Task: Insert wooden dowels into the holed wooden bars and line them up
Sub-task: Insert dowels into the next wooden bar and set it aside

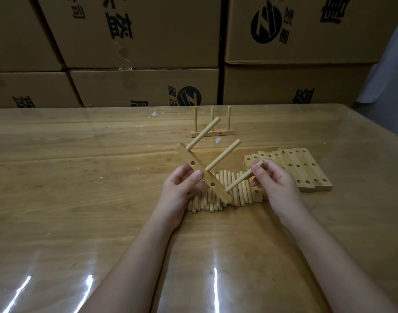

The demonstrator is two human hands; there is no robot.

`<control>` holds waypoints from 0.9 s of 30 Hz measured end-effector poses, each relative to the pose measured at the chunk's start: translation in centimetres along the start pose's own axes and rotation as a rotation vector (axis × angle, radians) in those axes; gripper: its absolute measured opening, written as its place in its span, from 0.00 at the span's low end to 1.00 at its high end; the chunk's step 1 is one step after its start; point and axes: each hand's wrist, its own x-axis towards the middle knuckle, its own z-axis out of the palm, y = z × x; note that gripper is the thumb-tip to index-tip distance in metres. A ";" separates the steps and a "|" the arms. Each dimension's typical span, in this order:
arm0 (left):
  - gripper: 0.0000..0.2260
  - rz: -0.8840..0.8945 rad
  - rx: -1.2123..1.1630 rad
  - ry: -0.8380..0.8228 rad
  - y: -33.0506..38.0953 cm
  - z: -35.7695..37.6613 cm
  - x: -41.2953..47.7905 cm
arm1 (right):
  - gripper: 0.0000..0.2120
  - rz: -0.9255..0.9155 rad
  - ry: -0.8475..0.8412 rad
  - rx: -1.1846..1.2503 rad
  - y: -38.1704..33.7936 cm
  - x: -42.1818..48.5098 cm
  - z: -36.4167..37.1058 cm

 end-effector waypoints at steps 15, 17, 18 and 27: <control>0.14 0.034 0.019 -0.062 -0.4 -0.5 0.3 | 0.05 -0.076 0.019 -0.101 -0.6 -0.6 0.8; 0.16 0.028 0.026 -0.062 -0.5 -0.6 0.4 | 0.06 -0.073 0.022 -0.102 -0.6 -0.7 0.8; 0.17 0.023 0.029 -0.063 -0.5 -0.7 0.4 | 0.06 -0.072 0.022 -0.100 -0.6 -0.7 0.8; 0.14 0.011 -0.032 -0.037 -0.2 -0.5 0.2 | 0.05 -0.033 -0.075 0.008 -1.0 -0.9 1.4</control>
